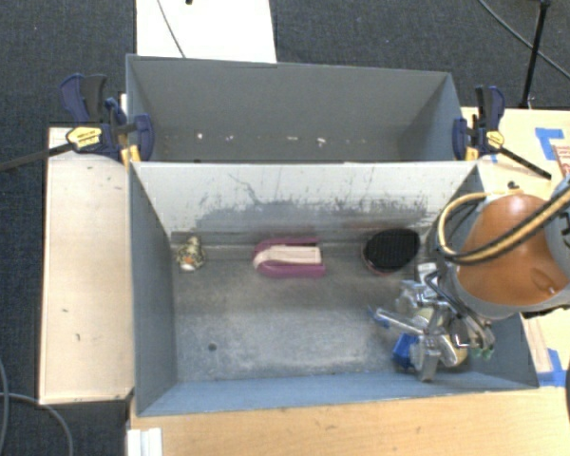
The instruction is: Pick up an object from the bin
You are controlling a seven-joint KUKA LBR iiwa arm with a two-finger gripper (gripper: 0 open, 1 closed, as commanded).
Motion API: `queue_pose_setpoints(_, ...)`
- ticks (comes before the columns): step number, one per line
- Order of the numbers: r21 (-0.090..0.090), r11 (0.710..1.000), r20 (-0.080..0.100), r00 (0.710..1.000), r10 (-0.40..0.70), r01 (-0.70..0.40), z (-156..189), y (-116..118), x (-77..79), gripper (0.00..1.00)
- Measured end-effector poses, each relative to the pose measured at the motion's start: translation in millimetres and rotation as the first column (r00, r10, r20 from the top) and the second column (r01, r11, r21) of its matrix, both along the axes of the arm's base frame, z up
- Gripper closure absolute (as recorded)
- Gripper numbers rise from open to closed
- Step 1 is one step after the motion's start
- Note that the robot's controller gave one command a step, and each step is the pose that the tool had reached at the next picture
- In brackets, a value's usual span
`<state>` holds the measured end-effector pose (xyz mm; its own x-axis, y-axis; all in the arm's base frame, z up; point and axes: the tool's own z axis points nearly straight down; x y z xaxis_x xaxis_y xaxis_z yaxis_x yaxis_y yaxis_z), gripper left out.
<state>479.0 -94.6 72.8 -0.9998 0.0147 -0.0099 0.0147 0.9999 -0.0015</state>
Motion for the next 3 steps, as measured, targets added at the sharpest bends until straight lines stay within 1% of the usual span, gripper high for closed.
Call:
queue_pose_setpoints(1,0.001,1.0,-0.003,1.0,0.004,-0.004,-1,0,-0.7,1.0)
queue_pose_setpoints(2,0.002,1.0,0.002,1.0,-0.021,0.021,124,33,32.4,1.0)
queue_pose_setpoints(3,0.0,1.0,0.003,1.0,0.001,-0.001,214,33,47.9,1.0)
